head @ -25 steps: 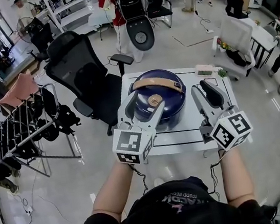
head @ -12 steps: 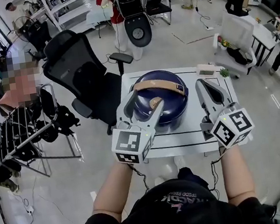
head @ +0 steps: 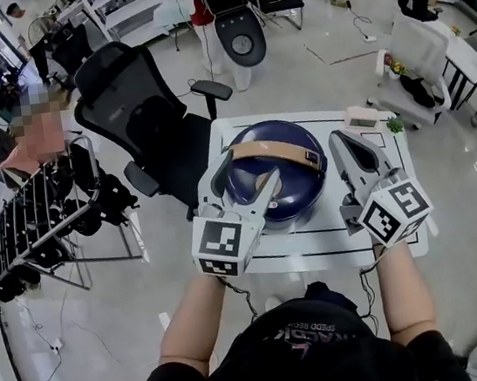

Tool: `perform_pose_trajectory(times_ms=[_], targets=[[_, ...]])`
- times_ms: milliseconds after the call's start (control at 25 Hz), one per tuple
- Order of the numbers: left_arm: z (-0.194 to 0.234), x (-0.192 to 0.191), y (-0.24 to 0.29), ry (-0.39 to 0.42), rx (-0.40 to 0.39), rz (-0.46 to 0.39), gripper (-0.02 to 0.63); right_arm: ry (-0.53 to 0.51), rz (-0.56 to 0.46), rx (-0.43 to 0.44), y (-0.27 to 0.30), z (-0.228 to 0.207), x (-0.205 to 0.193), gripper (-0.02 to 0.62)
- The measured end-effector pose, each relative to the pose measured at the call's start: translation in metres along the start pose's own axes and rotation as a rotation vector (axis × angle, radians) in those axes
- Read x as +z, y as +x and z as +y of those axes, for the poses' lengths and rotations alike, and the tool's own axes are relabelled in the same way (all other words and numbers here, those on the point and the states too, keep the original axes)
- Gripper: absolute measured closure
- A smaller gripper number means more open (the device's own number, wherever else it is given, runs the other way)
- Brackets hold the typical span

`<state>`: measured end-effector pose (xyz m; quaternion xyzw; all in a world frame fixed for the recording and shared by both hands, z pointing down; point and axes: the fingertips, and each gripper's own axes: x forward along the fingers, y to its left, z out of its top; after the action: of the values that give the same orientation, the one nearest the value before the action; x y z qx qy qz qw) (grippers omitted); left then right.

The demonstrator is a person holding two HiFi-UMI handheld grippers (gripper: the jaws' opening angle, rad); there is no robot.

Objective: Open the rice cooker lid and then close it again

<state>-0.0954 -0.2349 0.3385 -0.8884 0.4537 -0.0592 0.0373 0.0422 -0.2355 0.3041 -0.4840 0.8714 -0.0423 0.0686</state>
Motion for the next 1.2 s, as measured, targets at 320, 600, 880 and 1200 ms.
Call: perform_pose_trajectory(times_ms=[320, 600, 880, 1200], targets=[[-0.004, -0.031, 0.032, 0.17, -0.009, 0.12, 0.272, 0.045, 0.038, 0.032, 0.022, -0.019, -0.022, 0.594], [-0.005, -0.061, 0.055, 0.397, -0.005, 0.235, 0.267, 0.088, 0.089, 0.046, 0.033, -0.032, -0.046, 0.594], [-0.008, -0.076, 0.077, 0.554, -0.009, 0.295, 0.267, 0.131, 0.172, 0.074, 0.04, -0.04, -0.078, 0.594], [-0.019, -0.084, 0.098, 0.738, -0.031, 0.328, 0.296, 0.163, 0.271, 0.101, 0.041, -0.043, -0.111, 0.594]])
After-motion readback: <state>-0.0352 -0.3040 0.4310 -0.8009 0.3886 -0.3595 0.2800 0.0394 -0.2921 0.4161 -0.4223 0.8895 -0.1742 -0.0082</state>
